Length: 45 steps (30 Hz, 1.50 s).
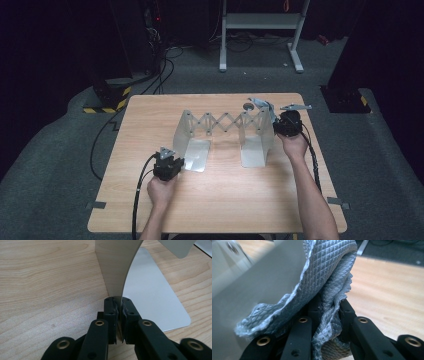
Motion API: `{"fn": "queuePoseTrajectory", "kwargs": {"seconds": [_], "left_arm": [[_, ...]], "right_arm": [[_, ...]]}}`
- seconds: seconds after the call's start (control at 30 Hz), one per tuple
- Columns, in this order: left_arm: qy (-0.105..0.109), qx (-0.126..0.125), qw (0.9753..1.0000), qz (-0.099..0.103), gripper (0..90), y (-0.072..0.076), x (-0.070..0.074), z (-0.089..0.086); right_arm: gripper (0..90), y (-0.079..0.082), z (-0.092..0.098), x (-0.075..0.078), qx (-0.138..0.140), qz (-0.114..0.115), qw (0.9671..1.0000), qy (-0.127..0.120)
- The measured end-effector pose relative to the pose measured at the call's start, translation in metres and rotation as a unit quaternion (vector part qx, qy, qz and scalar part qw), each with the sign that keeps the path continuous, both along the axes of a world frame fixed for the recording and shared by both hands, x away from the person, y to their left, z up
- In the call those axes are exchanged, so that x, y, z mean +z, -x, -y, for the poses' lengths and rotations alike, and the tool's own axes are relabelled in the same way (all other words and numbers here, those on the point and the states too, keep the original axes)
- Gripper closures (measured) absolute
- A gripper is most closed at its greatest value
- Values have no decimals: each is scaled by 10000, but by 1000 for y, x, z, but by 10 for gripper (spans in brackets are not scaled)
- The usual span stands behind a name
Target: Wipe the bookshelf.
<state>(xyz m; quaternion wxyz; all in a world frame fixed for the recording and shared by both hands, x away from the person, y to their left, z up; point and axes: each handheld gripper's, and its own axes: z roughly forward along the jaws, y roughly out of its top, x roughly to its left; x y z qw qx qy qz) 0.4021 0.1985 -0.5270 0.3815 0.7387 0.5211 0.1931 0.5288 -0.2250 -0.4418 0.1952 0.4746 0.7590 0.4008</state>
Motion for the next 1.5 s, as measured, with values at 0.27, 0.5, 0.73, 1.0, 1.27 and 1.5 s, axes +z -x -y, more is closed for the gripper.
{"fn": "queuePoseTrajectory", "kwargs": {"seconds": [0.27,0.5,0.73,1.0,1.27,1.5], "left_arm": [[-7,-4,10000,4,835,0,0,0],[-34,-6,10000,9,833,0,0,1],[-41,-7,10000,13,831,0,0,1],[-63,-9,10000,22,827,1,0,1],[-109,-15,9999,47,824,1,0,2],[-167,-43,9998,63,806,2,0,3]], "right_arm": [[774,0,1,-33,66,-452,9989,83],[774,4,2,-55,141,-747,9970,153],[774,15,3,-70,205,-884,9957,185],[773,33,10,-68,145,-759,9967,233],[772,53,29,-58,-195,-484,9983,275],[771,71,44,-57,-405,-390,9981,240]]}}
